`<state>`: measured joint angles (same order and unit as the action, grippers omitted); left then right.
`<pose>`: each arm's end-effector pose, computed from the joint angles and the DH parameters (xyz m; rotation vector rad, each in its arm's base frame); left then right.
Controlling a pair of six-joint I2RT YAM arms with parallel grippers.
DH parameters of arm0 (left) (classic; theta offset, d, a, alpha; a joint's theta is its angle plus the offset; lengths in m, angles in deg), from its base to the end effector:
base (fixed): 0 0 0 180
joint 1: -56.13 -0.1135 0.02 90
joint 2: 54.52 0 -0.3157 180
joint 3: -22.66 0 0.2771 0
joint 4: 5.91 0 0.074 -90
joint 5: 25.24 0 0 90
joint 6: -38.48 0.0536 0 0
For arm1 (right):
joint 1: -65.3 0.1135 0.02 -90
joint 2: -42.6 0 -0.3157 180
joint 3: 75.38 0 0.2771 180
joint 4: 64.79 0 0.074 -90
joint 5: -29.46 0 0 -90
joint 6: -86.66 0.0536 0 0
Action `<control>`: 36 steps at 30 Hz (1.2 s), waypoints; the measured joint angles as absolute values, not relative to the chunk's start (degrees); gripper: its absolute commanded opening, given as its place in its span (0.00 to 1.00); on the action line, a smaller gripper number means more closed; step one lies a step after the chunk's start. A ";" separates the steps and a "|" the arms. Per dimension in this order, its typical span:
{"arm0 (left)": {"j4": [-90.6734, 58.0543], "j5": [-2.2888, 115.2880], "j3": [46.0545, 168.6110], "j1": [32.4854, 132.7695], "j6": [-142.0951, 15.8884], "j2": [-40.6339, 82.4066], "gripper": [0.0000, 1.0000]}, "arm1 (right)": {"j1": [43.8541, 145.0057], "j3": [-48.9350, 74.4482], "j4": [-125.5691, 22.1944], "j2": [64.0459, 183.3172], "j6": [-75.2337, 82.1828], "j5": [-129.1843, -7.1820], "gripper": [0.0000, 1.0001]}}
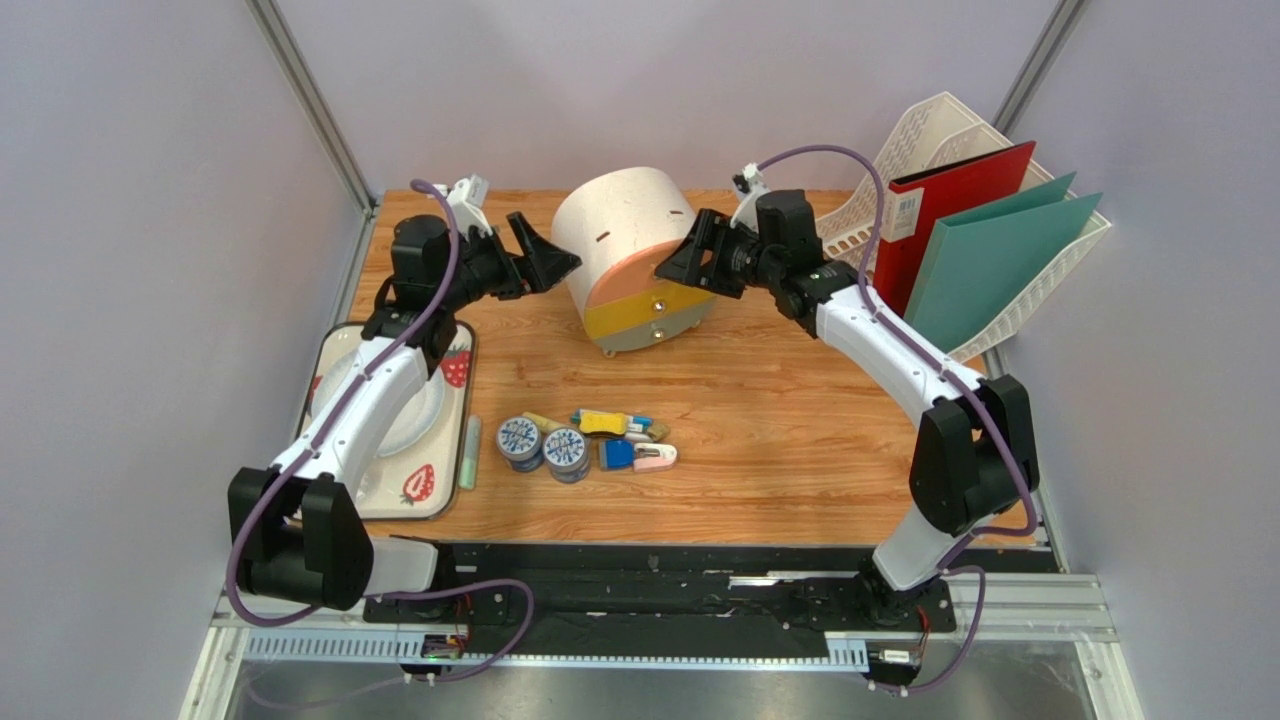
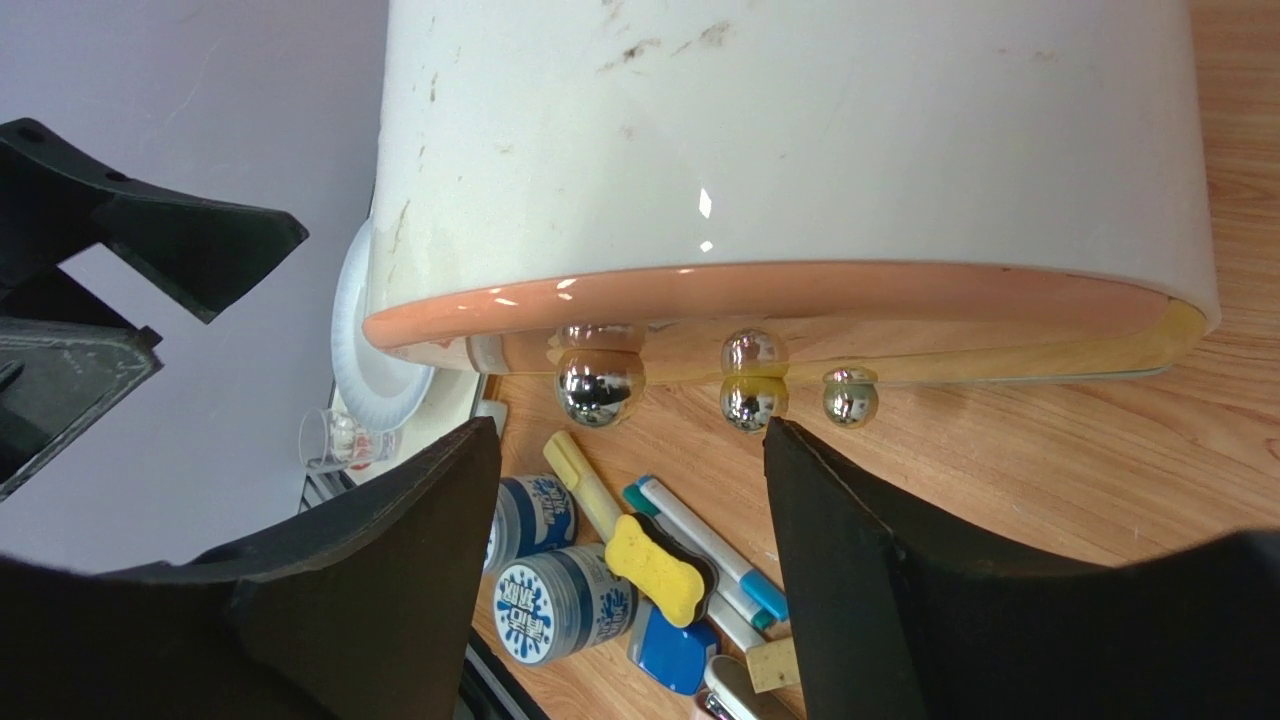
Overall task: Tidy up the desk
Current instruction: Open the drawer in the storage box.
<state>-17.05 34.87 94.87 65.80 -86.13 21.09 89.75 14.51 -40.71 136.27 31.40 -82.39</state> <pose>0.3255 -0.0826 0.3726 -0.0267 1.9113 -1.0087 0.3796 0.1945 0.3525 -0.0567 2.1815 1.0088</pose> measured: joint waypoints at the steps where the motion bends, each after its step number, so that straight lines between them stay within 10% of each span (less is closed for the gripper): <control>1: -17.33 34.83 95.19 65.84 -85.92 21.07 0.99 | 89.82 14.86 -40.71 136.90 31.53 -82.58 0.66; 36: -23.78 35.00 97.16 66.28 -82.07 18.97 0.99 | 92.50 20.45 -39.00 141.78 33.08 -80.38 0.11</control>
